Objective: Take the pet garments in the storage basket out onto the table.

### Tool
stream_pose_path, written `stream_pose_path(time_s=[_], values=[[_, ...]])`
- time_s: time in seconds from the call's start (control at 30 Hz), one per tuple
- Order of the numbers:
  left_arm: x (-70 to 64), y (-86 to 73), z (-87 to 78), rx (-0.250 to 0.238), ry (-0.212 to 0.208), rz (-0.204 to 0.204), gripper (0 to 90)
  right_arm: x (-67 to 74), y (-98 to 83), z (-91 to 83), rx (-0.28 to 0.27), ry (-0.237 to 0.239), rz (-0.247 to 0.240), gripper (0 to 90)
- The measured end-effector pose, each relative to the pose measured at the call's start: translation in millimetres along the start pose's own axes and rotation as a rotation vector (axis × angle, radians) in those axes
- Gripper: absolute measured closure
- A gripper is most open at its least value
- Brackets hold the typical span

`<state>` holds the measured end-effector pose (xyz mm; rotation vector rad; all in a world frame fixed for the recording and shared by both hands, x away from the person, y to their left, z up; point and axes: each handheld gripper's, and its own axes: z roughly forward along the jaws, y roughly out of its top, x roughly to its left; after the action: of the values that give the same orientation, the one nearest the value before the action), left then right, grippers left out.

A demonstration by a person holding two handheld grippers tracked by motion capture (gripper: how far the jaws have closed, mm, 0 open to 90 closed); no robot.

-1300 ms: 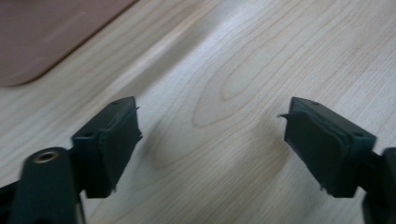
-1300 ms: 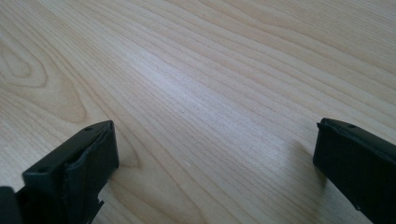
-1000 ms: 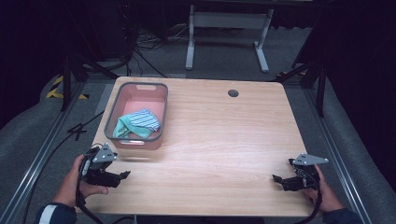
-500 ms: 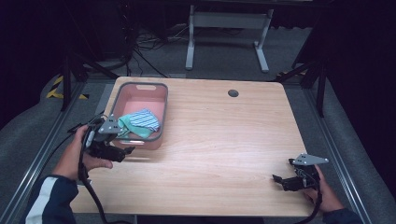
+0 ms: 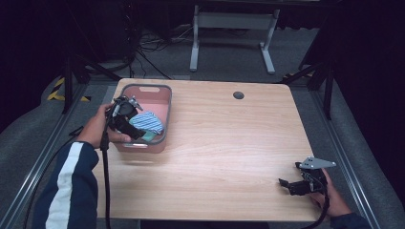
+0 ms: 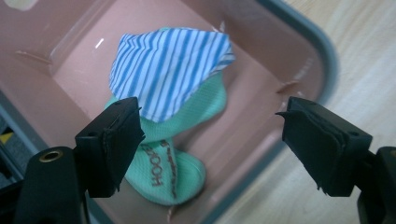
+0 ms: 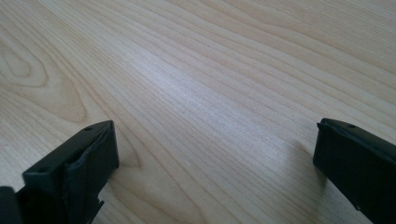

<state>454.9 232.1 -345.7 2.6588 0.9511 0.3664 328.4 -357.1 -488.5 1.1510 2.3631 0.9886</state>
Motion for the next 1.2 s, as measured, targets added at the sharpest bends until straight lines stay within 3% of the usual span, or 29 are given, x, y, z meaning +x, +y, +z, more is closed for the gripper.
stream_pose_path(time_s=[0.17, 0.43, 0.57, 0.7, 0.77, 0.93, 1.07, 1.2], values=[[15.0, 12.6, 22.3, 0.039, -0.029, -0.039, 20.7, 0.0, 0.0, 0.0, 0.0, 0.0, 0.0, 0.5], [33.1, 17.6, 54.4, 0.124, -0.033, -0.093, 20.4, 0.0, 0.0, 0.0, 0.0, 0.0, 0.001, 0.5], [41.4, 18.1, 71.7, 0.202, -0.033, -0.121, 19.5, 0.0, 0.0, 0.0, 0.0, 0.0, 0.001, 0.5], [43.3, 16.2, 85.0, 0.255, -0.061, -0.163, 17.7, 0.0, 0.0, 0.0, 0.0, 0.0, 0.001, 0.5], [41.4, 15.7, 93.1, 0.296, -0.052, -0.163, 16.5, 0.0, 0.0, 0.0, 0.0, 0.0, 0.0, 0.5], [35.8, 16.7, 104.3, 0.344, -0.041, -0.152, 15.5, 0.0, 0.0, 0.0, 0.0, 0.0, 0.0, 0.5], [35.5, 17.7, 105.6, 0.351, -0.05, -0.154, 20.4, 0.0, 0.0, 0.0, 0.0, 0.0, 0.0, 0.5], [34.2, 19.0, 103.2, 0.347, -0.036, -0.149, 32.5, 0.0, 0.0, 0.0, 0.0, 0.0, 0.0, 0.5]])
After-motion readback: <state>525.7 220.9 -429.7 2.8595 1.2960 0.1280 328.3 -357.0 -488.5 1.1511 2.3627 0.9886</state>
